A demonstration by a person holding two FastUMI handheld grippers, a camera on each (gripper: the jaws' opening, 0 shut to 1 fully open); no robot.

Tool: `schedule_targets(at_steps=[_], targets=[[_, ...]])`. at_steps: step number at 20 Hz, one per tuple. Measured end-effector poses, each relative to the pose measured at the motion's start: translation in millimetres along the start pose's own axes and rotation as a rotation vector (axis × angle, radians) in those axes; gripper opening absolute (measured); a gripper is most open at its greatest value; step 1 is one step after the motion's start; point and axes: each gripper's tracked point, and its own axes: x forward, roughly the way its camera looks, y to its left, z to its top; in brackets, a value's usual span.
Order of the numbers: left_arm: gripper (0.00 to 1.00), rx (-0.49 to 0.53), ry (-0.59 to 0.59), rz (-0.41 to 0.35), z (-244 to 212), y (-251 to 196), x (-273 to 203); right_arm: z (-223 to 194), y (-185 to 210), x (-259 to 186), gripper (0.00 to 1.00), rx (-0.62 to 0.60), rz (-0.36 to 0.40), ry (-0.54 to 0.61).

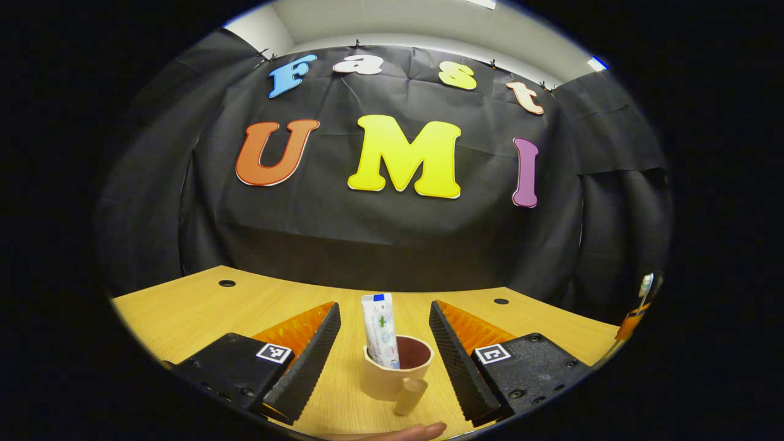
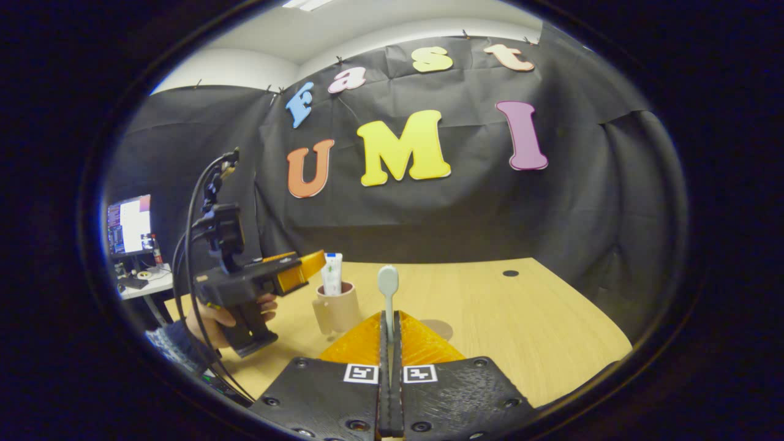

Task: Put the toothbrush and toothpaste on the desktop into the cup, then pick up the cup and place it on the coaster on the desktop.

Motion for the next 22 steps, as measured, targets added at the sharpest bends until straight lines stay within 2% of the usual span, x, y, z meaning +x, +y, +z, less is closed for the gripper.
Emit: schedule_targets(at_steps=[2, 8, 9, 12, 17, 20, 22], targets=[[0.96, 0.001, 0.007, 0.012, -7, 6, -12, 23, 18, 22, 0.00, -0.016, 0.027, -0.023], [0.96, 0.008, 0.061, 0.025, -21, 21, -44, 76, 75, 89, 0.00, -0.089, 0.116, -0.103], [0.96, 0.005, 0.070, 0.029, -24, 23, -48, 82, 84, 100, 0.02, -0.092, 0.132, -0.106], [0.97, -0.005, 0.095, 0.010, -34, 23, -57, 100, 104, 131, 0.00, -0.070, 0.173, -0.108], [0.96, 0.015, 0.113, 0.003, -40, 27, -62, 108, 128, 176, 0.00, -0.057, 0.208, -0.080], [0.96, -0.008, 0.106, -0.014, -44, 26, -56, 96, 125, 194, 0.00, -0.067, 0.191, -0.057], [0.96, -0.015, 0.120, 0.003, -50, 33, -52, 85, 124, 202, 0.00, -0.056, 0.189, -0.027]])
